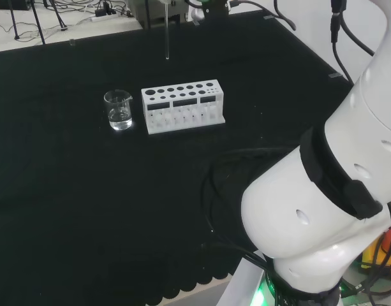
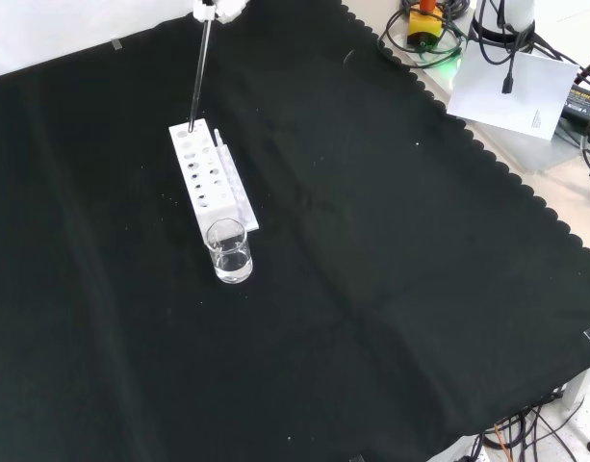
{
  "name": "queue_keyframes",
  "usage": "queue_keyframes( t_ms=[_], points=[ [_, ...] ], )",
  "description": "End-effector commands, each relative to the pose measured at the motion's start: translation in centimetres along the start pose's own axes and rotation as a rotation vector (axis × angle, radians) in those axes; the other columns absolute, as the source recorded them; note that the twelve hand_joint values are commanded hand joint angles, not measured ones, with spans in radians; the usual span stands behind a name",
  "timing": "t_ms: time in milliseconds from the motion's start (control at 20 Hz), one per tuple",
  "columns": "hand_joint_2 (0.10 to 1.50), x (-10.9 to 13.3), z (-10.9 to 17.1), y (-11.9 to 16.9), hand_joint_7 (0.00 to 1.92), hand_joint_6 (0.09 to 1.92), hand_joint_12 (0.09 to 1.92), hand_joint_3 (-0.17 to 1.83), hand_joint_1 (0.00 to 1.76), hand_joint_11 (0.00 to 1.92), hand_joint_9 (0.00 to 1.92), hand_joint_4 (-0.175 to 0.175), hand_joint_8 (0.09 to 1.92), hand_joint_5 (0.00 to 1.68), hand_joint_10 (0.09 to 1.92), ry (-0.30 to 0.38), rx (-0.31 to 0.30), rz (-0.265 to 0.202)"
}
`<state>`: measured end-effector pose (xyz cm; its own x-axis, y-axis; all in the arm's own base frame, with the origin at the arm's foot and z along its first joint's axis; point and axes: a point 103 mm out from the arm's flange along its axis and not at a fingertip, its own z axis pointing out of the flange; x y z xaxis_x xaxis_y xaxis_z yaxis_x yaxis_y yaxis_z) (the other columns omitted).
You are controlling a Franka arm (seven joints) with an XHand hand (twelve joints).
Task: Stir in the beaker to the left of the white test tube rack with the glass rod.
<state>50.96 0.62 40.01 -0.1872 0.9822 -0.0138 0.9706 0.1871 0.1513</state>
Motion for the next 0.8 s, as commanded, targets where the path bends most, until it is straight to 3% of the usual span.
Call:
queue_keyframes(
  t_ms=[50, 400, 800],
  points=[
    [1.10, -0.2, 0.3, -0.3, 1.19, 0.22, 0.61, -0.17, 1.31, 1.65, 1.62, -0.175, 0.99, 1.29, 0.73, 0.002, 0.007, 0.003],
    [1.10, -0.2, 0.4, 0.0, 1.19, 0.21, 0.61, -0.17, 1.31, 1.64, 1.62, -0.175, 0.99, 1.29, 0.72, 0.021, 0.007, -0.008],
    [1.10, 2.8, 1.1, 1.2, 1.19, 0.21, 0.61, -0.17, 1.31, 1.64, 1.62, -0.175, 0.99, 1.30, 0.72, 0.061, 0.017, -0.087]
  ],
)
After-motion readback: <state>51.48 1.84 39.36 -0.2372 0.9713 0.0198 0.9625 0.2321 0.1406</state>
